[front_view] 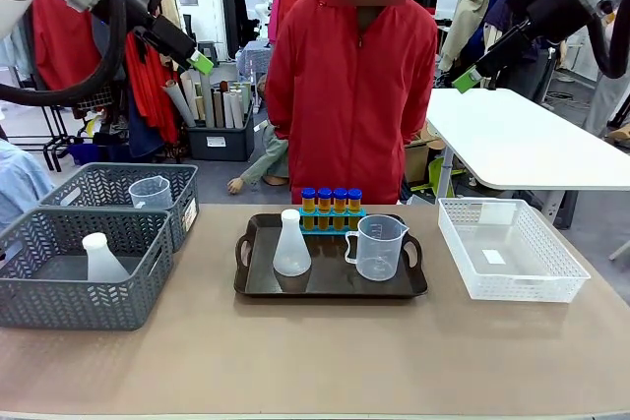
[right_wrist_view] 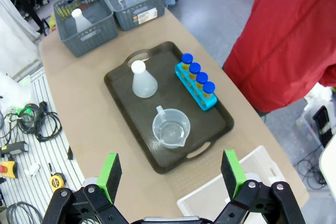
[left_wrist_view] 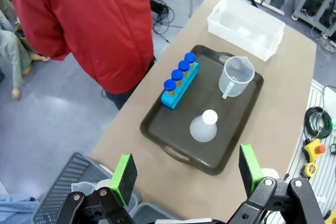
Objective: Prepare the laboratory tools.
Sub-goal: Pick up one Small flask and place it on the Handle tray.
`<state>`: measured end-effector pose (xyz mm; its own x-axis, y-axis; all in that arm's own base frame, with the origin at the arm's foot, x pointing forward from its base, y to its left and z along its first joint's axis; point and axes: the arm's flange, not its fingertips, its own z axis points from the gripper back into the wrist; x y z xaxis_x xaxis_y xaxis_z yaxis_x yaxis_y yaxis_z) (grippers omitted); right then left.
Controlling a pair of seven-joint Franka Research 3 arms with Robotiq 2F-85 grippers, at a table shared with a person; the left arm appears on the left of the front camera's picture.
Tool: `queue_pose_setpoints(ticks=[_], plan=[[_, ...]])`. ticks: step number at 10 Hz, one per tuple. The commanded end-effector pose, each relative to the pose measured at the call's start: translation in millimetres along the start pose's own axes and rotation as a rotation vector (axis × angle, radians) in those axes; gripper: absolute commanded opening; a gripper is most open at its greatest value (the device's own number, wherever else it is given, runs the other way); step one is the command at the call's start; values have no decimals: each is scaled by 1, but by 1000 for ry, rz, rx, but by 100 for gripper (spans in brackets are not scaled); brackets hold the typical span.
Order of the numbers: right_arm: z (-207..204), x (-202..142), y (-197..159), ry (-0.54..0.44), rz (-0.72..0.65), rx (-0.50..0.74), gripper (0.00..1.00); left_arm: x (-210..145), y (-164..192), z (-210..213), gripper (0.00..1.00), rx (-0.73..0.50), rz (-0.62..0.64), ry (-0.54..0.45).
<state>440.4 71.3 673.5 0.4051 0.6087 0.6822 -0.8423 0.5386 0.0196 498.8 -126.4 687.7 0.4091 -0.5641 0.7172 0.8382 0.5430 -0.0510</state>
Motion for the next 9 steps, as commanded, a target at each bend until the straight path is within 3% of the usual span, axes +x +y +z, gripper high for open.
queue_pose_setpoints(ticks=[1,9], plan=[[1,1,-1,-7,6,6,100,-1,0,2,100,7,2,-5],[1,1,-1,-7,6,6,100,-1,0,2,100,7,2,-5]])
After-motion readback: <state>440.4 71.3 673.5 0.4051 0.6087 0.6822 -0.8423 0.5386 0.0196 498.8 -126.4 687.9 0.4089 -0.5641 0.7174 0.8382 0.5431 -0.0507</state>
